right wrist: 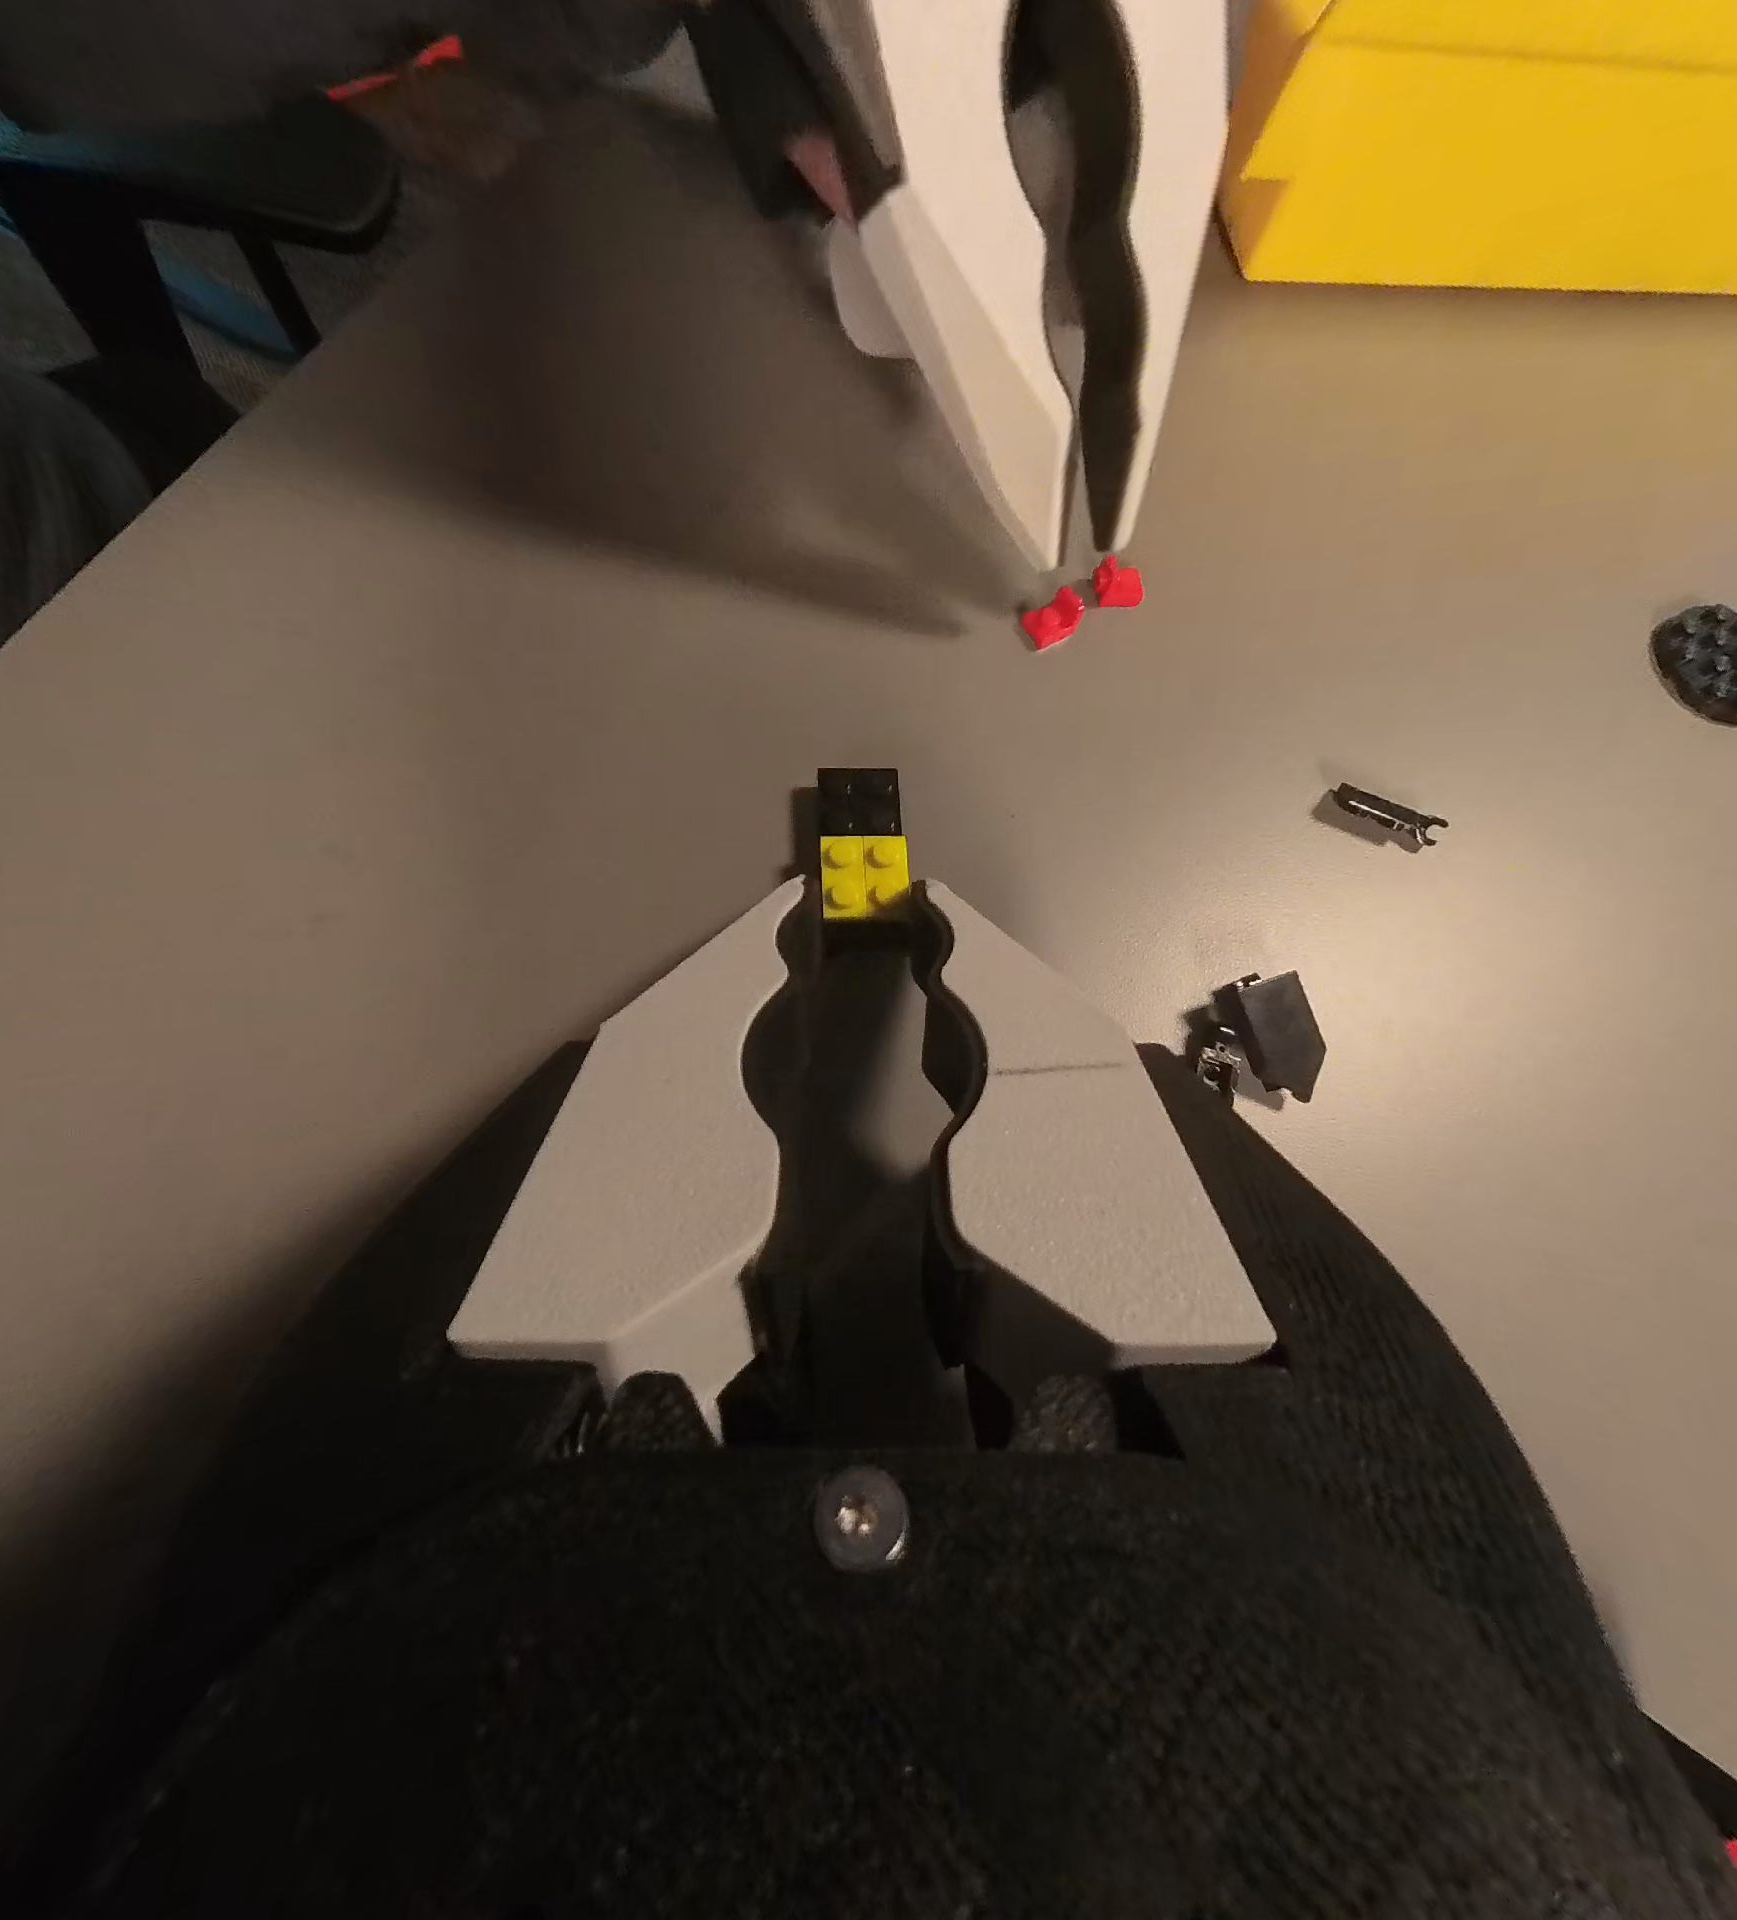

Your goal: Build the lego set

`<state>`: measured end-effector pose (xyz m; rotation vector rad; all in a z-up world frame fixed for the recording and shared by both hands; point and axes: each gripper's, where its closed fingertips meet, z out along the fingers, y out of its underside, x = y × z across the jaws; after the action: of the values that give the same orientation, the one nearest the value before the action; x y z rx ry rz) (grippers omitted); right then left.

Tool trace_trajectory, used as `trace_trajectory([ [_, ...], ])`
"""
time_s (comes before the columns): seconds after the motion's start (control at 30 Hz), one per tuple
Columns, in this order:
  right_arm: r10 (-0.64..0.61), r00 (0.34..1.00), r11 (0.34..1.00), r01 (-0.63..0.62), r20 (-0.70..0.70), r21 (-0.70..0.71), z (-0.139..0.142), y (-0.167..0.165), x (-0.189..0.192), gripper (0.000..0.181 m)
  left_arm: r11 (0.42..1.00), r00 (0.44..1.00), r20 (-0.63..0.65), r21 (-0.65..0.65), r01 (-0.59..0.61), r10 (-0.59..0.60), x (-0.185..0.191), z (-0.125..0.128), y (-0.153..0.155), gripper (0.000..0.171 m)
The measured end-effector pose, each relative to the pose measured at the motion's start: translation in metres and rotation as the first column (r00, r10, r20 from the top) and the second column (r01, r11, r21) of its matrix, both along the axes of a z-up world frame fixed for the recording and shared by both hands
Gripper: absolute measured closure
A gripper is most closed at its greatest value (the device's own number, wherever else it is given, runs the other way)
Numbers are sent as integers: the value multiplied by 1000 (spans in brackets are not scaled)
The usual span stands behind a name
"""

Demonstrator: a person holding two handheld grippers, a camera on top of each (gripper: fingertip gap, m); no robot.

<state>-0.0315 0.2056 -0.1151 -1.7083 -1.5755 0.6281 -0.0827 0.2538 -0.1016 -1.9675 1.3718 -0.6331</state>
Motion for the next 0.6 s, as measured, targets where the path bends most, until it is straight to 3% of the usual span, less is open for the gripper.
trace_trajectory([
  [0.43, 10, 1000, 1000, -10, 3, 22, 0, -2, -1, 166, 997, 998, -44, -68, 42, -45, 6, -12, -3, 164],
  [0.6, 26, 1000, 999, -26, 4, 21, 0, -4, -1, 166, 971, 976, 49, -104, 215, -211, 29, 5, -29, 168],
])
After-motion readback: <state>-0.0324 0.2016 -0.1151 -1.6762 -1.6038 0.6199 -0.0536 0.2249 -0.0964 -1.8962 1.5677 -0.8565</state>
